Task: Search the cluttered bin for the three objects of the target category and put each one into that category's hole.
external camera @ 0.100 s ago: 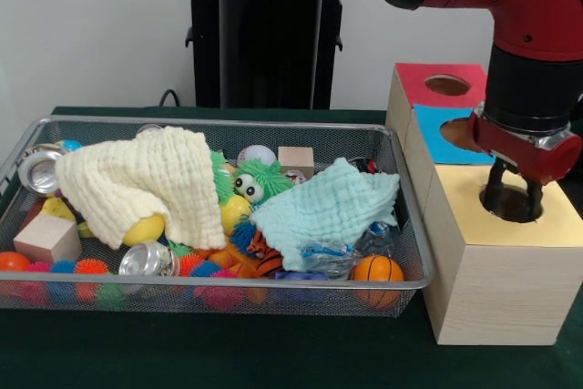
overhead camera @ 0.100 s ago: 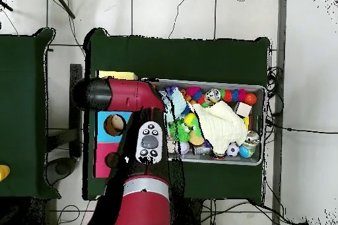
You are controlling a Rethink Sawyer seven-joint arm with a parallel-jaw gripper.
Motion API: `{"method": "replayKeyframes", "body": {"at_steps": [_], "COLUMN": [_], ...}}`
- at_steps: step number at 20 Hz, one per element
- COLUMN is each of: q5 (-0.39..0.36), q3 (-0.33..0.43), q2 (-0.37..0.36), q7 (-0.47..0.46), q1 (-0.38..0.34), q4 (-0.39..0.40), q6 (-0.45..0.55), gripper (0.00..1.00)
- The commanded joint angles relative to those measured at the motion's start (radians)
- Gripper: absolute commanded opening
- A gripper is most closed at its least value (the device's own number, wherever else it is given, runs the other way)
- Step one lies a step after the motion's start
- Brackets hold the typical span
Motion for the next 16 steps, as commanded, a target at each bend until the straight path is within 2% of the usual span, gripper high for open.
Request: {"method": "replayKeyframes", "body": {"at_steps": [1, 8, 11, 16], "q5": [-0.108, -0.127, -0.145, -0.186], "q3": [0.113, 0.121, 0.121, 0.123], "q2": [0.051, 0.053, 0.033, -0.021], "q7": [-0.192, -0.186, -0.209, -0.265], "q1": [-0.018, -0.027, -0.038, -0.069], "q4": [0.125, 0.114, 0.124, 0.141], "q6": [0.226, 0.224, 0.198, 0.244], "gripper": [0.00, 0.00, 0.00, 0.00]}}
